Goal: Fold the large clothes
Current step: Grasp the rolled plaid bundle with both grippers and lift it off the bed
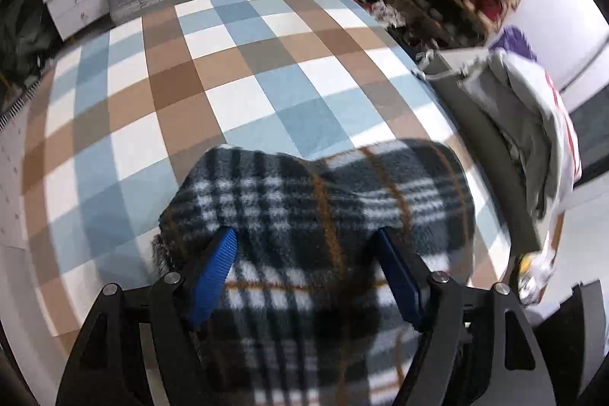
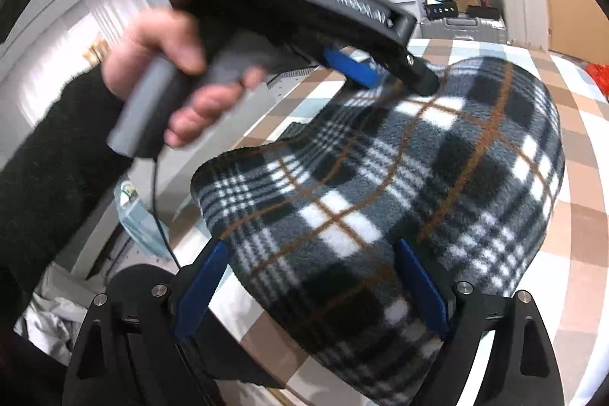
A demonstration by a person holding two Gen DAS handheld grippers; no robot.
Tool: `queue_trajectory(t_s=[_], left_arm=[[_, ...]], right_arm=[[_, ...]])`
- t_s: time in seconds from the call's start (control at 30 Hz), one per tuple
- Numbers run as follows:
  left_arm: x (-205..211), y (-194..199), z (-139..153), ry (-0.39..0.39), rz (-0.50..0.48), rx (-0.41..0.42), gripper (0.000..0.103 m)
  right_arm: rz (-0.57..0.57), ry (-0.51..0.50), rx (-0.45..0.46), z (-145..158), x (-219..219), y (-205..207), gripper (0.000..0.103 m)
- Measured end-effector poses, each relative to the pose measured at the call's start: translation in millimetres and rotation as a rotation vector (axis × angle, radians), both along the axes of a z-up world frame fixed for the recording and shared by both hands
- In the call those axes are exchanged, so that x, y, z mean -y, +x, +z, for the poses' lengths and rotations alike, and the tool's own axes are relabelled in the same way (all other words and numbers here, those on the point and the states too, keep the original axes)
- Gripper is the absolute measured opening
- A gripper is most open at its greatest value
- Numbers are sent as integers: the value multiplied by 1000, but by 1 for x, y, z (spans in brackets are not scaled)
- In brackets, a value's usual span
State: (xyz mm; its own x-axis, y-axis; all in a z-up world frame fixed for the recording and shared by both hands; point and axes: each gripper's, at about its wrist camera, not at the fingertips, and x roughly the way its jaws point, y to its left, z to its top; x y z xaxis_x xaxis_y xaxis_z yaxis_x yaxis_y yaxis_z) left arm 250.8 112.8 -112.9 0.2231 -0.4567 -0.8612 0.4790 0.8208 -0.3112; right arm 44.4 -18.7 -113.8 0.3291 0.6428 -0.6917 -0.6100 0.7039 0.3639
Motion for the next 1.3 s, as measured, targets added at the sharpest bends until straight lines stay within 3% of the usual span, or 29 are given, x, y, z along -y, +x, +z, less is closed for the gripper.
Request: queue_trajectory(t_s=[0.13,0.27,0.37,0.47,0.63,0.73,0.87,0.9,1.03,1.1,1.17,1.23,1.3], left_arm=[[-15,7,-10,-76,21,-16,78],[-29,5,-18,-137,53,-39,84],[-27,-2,-6,-113,41,-28,85],[-31,-8,10,-100,59,-61,82],[-47,-51,31,-102,5,-20,82],[-51,-77,20,-49,-39,-19,82],[-53,-89,-23,158,-23,7,83],[-57,-87,-37,156,-4,-11,84],[-73,-77,-58,21,82,-56,85],[-70,-78,-64,37,85,-29,87],[-65,-79,-68,61,93,-7,92],[-64,-75,-73,58,116,-21,94],[-64,-70,-68,47,111,-47,94]], right_arm=[[7,125,-74,6,18,6,87],[5,306,-231,4,44,17,83],[-4,325,-293,-7,46,24,79],[-21,331,-310,-13,44,32,78],[-36,339,-308,-12,44,36,78],[-46,369,-327,-15,46,39,78],[-62,413,-356,-20,61,41,75],[-64,415,-358,-22,63,43,73],[-84,422,-374,-27,70,46,60],[-103,424,-393,-32,69,47,48],[-128,400,-404,-36,69,46,21],[-149,392,-421,-43,73,48,9],[-146,436,-444,-43,81,50,9]])
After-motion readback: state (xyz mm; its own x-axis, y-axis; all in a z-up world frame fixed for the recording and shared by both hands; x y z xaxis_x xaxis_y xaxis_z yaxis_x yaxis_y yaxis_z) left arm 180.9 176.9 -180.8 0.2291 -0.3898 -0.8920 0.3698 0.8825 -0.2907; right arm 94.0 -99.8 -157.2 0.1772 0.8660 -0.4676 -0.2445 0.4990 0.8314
